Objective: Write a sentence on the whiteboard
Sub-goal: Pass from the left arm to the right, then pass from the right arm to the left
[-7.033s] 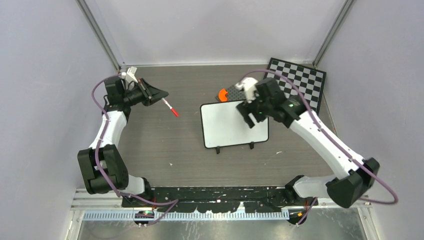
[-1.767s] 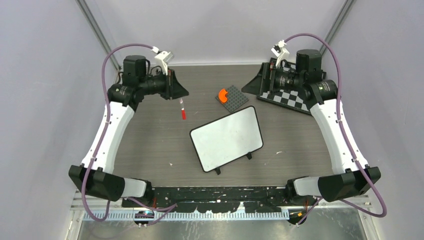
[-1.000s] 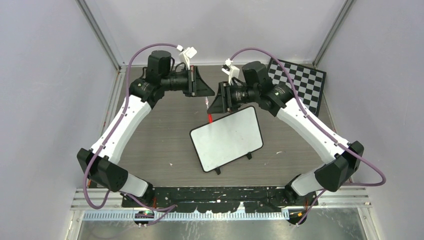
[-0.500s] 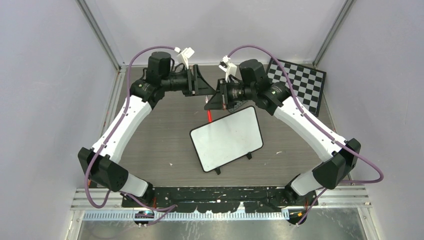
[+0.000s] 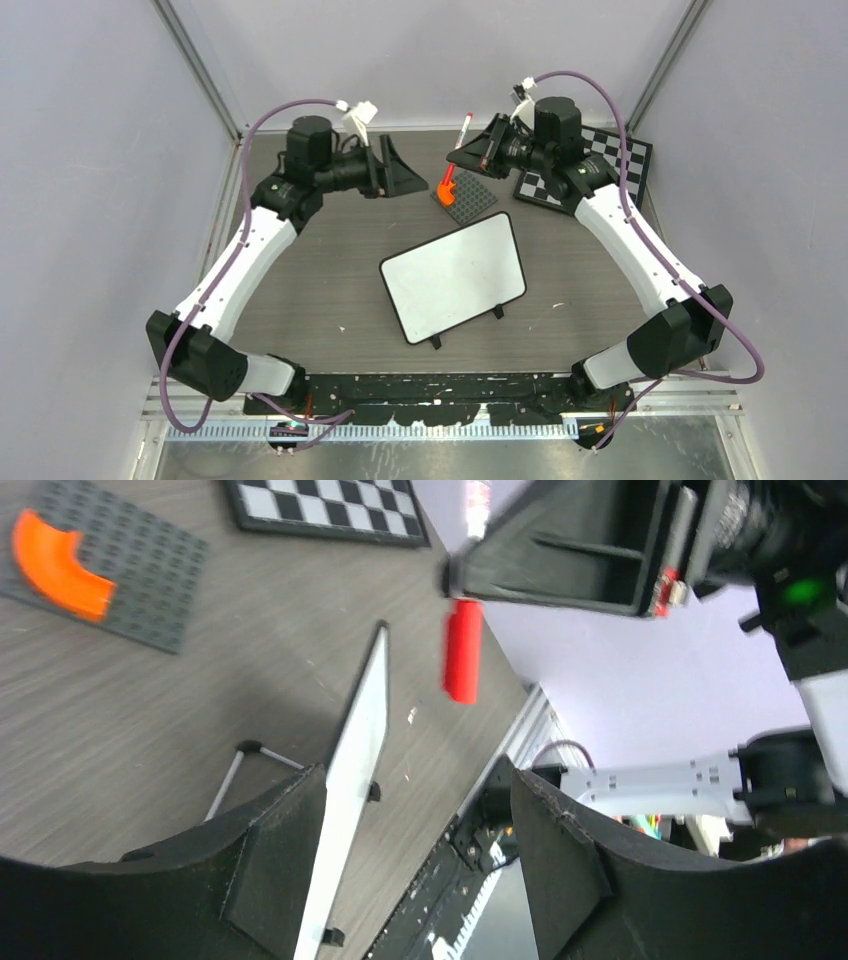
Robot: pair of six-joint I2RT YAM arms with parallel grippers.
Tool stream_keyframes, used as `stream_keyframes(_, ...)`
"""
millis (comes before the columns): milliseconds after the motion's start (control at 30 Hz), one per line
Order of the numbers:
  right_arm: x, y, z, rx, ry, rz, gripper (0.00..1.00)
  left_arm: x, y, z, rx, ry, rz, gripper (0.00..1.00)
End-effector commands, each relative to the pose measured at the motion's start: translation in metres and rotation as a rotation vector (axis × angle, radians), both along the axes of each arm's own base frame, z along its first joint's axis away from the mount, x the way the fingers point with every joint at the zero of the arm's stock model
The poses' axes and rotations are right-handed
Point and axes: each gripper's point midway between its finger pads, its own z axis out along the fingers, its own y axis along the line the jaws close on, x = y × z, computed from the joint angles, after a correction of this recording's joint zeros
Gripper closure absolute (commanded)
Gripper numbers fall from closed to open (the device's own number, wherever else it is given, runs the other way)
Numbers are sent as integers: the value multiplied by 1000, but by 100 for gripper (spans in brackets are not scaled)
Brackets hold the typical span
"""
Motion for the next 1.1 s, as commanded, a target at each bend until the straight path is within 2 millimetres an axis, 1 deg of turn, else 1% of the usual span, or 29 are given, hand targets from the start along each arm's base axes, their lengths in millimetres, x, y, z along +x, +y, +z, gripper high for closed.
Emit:
stream_keyframes(0, -6, 9, 33, 123, -14, -17, 100, -15, -26, 11, 58, -117, -82, 31)
stream_keyframes(67, -8, 11, 34, 140, -6, -8, 100, -15, -35, 5, 75, -114, -103, 32)
stream_keyframes(133, -12, 16, 34, 156, 6, 10, 100, -14, -42, 2, 86, -117, -117, 35)
stream_keyframes(233, -18, 23, 32, 158, 15, 36, 100, -15, -52, -1, 103, -125, -144, 42)
stream_keyframes(333, -23, 31, 27, 155, 21, 67, 100, -15, -59, -7, 128, -134, -161, 52)
stream_keyframes(467, -28, 37, 21, 146, 28, 95, 100, -9, -57, -14, 165, -139, -136, 76)
stream_keyframes(533, -29, 36, 19, 133, 23, 101, 100, -6, -54, -18, 191, -146, -119, 85)
stream_keyframes(633, -33, 36, 15, 119, 21, 116, 100, -8, -50, -19, 207, -168, -121, 99)
stream_keyframes(667, -34, 36, 14, 112, 17, 124, 98, -10, -49, -18, 210, -180, -128, 100)
stream_keyframes(700, -36, 36, 14, 105, 12, 134, 93, -11, -48, -18, 219, -192, -134, 100)
stream_keyframes(800, -41, 26, 14, 68, -3, 153, 65, -15, -37, -23, 289, -244, -147, 100)
stream_keyframes(833, -43, 21, 16, 66, -10, 161, 59, -18, -31, -24, 320, -270, -154, 100)
stream_keyframes(933, -49, 1, 19, 28, -20, 150, 46, -32, -15, -38, 432, -347, -238, 100)
stream_keyframes(1000, -54, -10, 20, 1, -34, 149, 40, -47, -7, -44, 482, -414, -326, 100)
stream_keyframes(1067, -66, -13, 22, 6, -33, 194, 37, -62, 1, -51, 519, -483, -422, 100)
